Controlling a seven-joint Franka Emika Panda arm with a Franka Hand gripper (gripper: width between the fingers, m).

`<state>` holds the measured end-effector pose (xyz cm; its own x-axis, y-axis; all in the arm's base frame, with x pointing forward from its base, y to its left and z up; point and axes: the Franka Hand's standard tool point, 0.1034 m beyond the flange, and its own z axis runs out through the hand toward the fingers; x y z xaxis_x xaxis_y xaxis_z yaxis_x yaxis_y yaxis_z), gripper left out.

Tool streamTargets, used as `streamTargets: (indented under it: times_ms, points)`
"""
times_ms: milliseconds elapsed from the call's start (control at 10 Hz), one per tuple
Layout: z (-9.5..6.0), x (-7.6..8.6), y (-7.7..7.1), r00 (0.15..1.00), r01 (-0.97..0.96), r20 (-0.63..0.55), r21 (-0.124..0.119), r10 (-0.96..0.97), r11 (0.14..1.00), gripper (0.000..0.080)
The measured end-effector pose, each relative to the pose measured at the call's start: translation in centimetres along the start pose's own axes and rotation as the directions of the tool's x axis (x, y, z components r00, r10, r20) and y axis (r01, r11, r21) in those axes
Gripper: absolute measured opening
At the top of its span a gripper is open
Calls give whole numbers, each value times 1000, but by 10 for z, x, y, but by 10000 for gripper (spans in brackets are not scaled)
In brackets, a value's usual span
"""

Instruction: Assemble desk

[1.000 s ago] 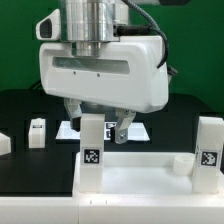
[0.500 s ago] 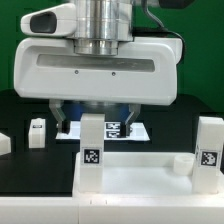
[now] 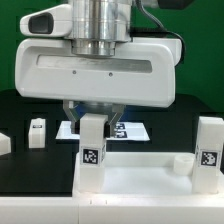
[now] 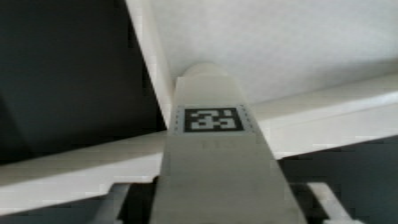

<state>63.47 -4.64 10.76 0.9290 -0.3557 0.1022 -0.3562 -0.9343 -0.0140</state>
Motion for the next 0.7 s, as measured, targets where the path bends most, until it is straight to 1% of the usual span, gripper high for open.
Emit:
streamTargets:
  times_ms: [100,200,300,400,500,700]
  points:
    - [1,0,1,989,-145,-13,-2,145,989,284]
    - [1,0,1,960,-281,-15,-3,281,960,284]
    - [1,0,2,893,-451,-17,-4,451,893,284]
    - [1,1,5,792,-611,-3,15,611,792,284]
    - [1,1,8,725,-689,13,27,689,724,284]
    - [1,0,8,640,-768,16,23,768,639,284]
